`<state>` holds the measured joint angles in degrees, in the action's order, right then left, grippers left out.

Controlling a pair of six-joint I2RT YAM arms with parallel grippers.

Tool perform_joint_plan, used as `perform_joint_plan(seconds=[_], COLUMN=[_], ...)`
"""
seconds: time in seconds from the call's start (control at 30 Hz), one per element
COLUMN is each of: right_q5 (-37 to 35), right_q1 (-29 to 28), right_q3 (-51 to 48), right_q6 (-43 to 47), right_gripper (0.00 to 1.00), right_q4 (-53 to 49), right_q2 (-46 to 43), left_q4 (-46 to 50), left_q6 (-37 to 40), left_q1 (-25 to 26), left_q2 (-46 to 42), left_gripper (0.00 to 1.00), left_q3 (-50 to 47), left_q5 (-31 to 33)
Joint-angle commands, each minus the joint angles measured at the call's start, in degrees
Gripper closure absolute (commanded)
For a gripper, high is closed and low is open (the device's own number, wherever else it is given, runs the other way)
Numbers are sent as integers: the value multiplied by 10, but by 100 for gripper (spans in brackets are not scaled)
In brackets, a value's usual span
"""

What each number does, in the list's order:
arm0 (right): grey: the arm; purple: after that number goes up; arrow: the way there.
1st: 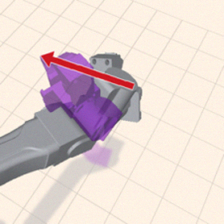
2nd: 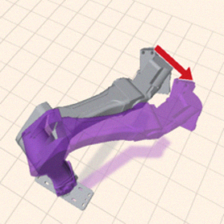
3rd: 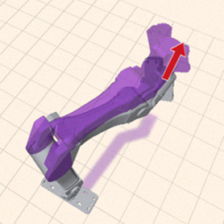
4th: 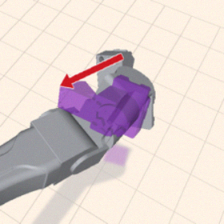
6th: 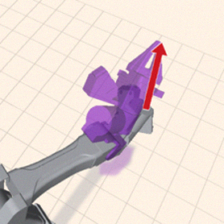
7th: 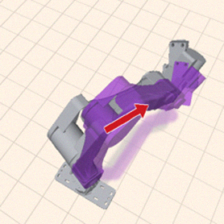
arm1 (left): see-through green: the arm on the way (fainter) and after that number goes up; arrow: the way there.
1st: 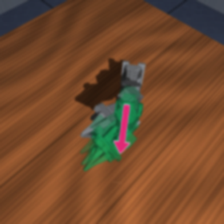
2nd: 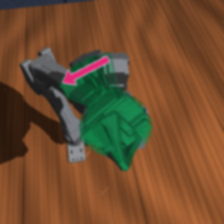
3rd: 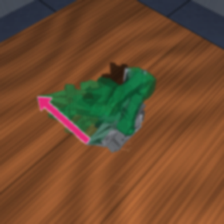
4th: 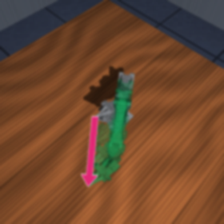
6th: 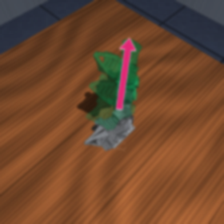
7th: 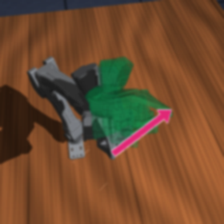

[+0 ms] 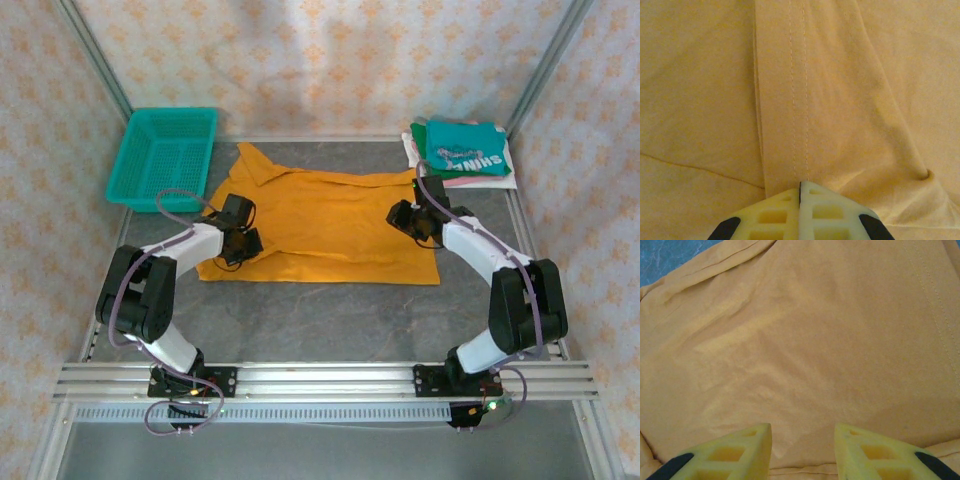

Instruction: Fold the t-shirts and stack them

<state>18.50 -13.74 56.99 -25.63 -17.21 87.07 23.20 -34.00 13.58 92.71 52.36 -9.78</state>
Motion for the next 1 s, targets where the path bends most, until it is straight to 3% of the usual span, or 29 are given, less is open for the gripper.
perform_joint_plan(seconds=[0.0,0.13,0.23,0.3,0.37,0.47,0.67,0.87,0.97], right_q5=[-2,-1,-1,4,5,13,19,15,16], right_q1=[-1,-1,-1,-1,-1,-1,-2,-2,-3], right_q3=[6,14,14,15,18,19,21,18,16], right_q6=[9,12,11,12,16,19,21,20,18], right_gripper=[62,62,61,61,61,61,61,60,60], right_q4=[3,-3,-2,0,0,6,11,7,7], right_q2=[0,5,6,9,14,22,22,21,21], left_q4=[31,33,33,33,20,3,-10,-20,-14], left_q6=[11,-3,-14,-15,-13,-6,-1,-3,-3], left_q1=[14,15,13,8,1,-2,13,17,19], left_q2=[-29,-49,-80,-92,-93,-71,-24,-6,-14], left_gripper=[100,100,80,79,65,61,65,88,91], left_q3=[24,13,-17,-31,-41,-39,-23,-20,-17], left_q5=[53,63,97,98,85,54,48,40,49])
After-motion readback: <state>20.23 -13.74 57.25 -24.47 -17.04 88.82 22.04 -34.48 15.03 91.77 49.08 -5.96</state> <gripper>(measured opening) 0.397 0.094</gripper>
